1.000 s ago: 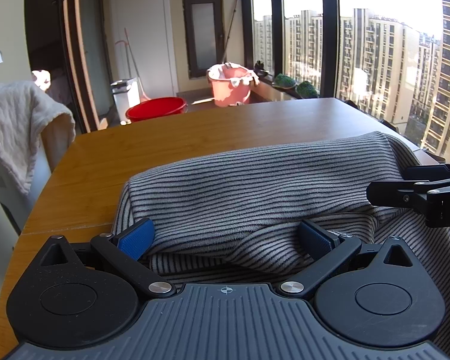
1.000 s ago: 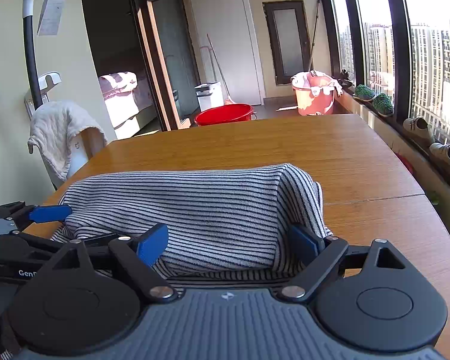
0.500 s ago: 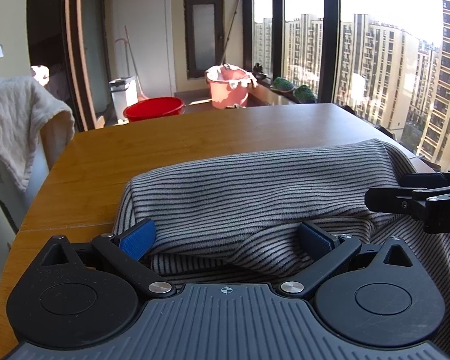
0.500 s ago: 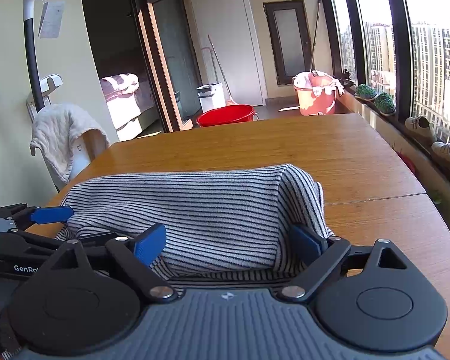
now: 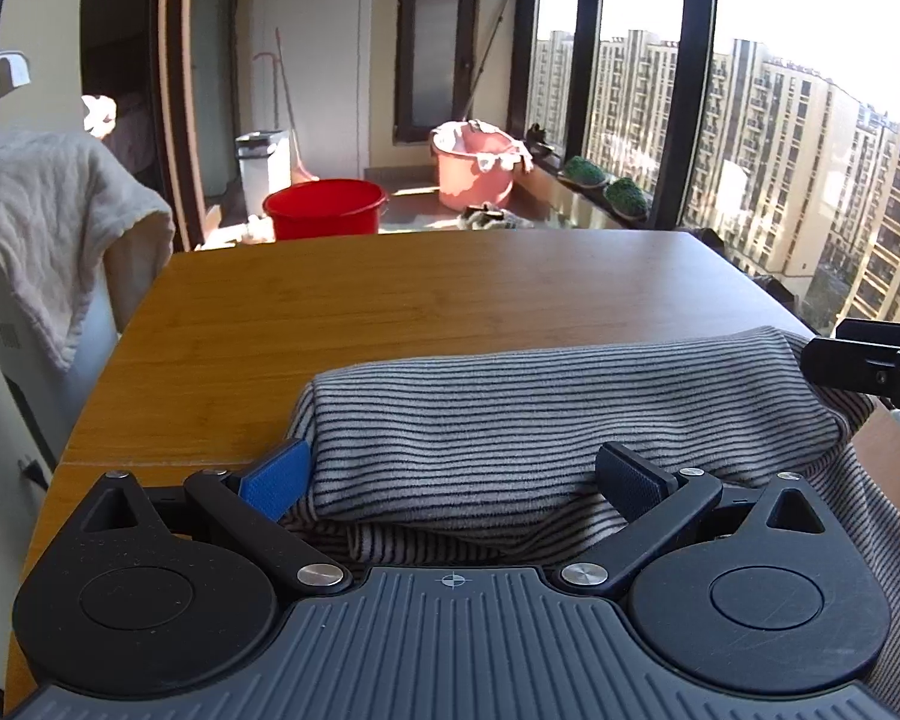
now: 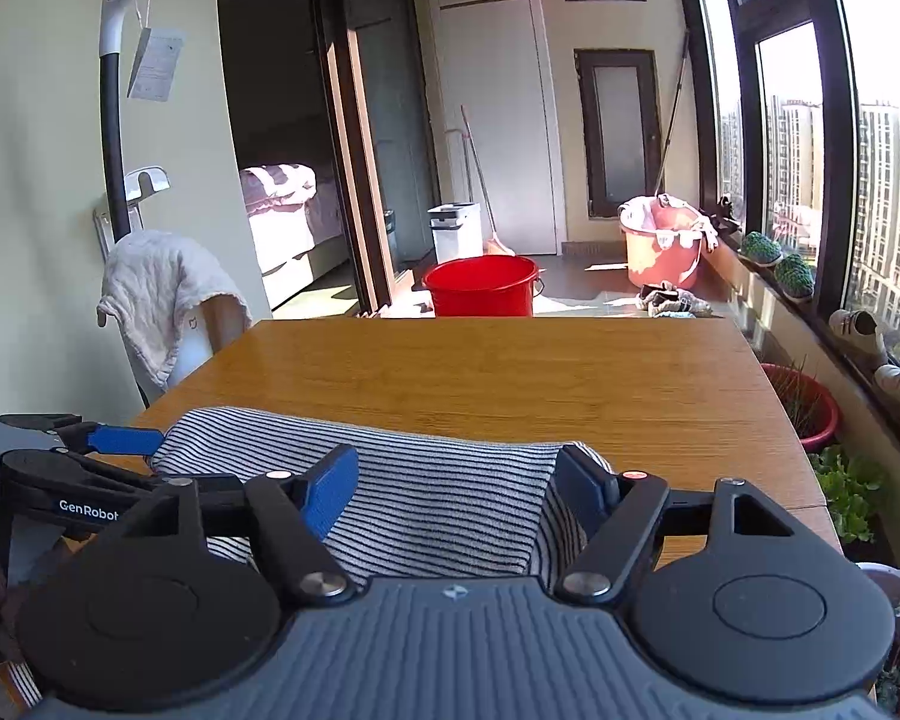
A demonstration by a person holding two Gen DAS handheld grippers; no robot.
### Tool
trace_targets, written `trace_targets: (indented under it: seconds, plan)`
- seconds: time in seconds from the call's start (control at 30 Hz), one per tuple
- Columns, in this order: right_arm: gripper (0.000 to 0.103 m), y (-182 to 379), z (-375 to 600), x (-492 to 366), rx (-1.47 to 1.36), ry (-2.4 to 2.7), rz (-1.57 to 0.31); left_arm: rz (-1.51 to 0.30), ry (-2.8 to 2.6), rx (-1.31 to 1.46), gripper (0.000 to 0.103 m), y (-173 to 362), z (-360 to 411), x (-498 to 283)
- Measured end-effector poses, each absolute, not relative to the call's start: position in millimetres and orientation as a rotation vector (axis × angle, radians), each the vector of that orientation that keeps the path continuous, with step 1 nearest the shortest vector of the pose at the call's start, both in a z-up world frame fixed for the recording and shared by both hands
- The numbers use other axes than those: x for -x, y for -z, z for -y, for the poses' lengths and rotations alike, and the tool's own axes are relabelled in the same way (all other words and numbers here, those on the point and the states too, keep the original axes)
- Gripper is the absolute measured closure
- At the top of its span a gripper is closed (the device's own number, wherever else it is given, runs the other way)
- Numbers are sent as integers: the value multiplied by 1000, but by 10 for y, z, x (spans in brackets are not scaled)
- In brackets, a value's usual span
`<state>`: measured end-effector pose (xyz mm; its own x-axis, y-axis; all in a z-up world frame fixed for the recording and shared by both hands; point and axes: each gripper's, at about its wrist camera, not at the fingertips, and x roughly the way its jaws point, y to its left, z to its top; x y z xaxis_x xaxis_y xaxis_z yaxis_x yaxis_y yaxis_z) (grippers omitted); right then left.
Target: Fold clothes
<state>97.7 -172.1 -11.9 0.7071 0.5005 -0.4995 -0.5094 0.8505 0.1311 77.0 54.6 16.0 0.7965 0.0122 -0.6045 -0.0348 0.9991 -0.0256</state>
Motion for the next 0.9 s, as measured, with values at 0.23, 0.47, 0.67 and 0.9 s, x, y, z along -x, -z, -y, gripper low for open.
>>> trace_targets:
  seconds: [0.23,0.47,0.67,0.9]
  plan:
    - [26,444,1590,-1083,218,-544,-609,-666,10,61,0,-70,-649,-725]
    - [26,49,1814,-1310,69,-531,-596,-613,33,231,0,-431,-1070,-761]
    - [26,318,1961,-1893,-186,-457,-781,-761,-54,299,0,-226,-1322,-1215]
    - [31,447,1893,-1940,-219,-533,-766,-790,35,433,9,-48,-1406,-1342]
